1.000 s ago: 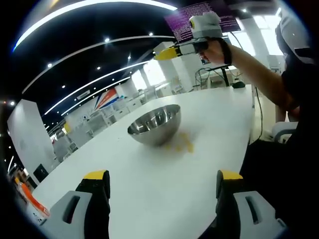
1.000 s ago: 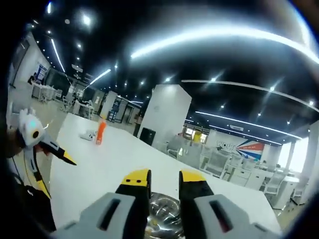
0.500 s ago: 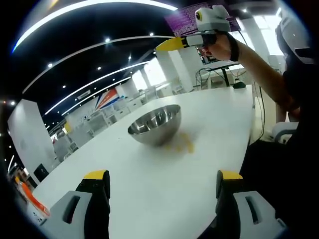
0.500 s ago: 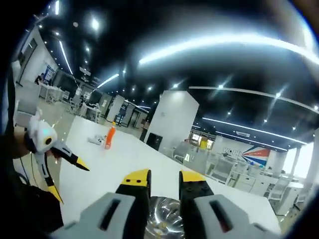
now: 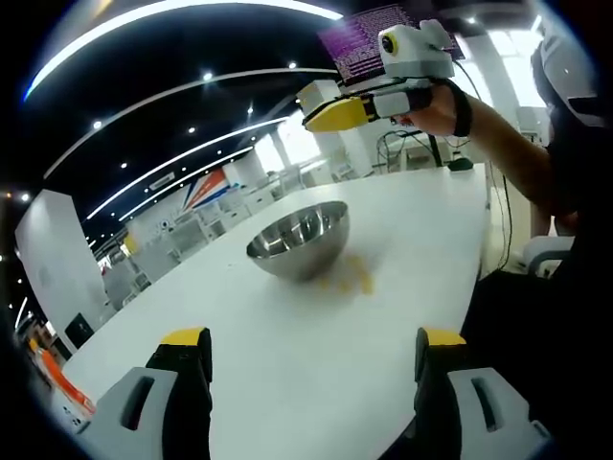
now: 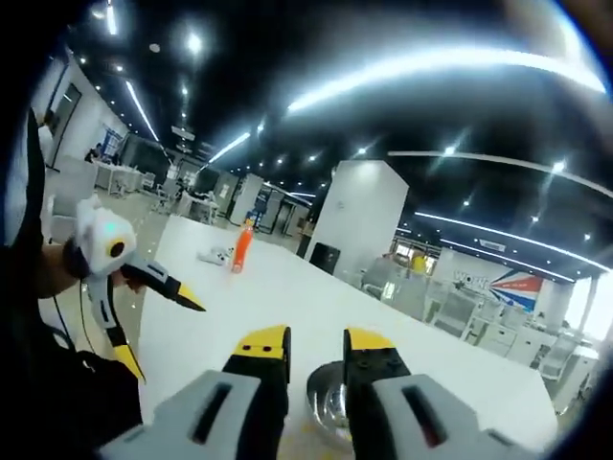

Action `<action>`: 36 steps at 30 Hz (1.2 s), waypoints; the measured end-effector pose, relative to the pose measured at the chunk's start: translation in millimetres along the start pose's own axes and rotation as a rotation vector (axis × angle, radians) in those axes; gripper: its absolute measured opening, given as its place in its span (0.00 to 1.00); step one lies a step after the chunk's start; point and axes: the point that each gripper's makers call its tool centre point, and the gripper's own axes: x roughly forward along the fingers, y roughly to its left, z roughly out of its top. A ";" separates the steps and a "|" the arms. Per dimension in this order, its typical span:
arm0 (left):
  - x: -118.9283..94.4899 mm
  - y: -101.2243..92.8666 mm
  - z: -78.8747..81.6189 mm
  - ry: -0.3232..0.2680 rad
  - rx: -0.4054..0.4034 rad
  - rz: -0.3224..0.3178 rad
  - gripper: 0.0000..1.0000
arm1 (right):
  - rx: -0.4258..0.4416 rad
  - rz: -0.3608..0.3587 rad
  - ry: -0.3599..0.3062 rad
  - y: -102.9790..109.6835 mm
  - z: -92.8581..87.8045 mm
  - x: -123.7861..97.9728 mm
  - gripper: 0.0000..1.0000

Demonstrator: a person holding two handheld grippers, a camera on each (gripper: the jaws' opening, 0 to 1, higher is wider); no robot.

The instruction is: Pick up the QQ candy scattered on the table and place it into the stainless steel bowl on the table

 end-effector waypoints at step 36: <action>-1.8 -3.9 -7.7 0.016 -0.006 -0.009 0.88 | 0.221 0.087 0.277 63.1 -173.1 25.8 0.18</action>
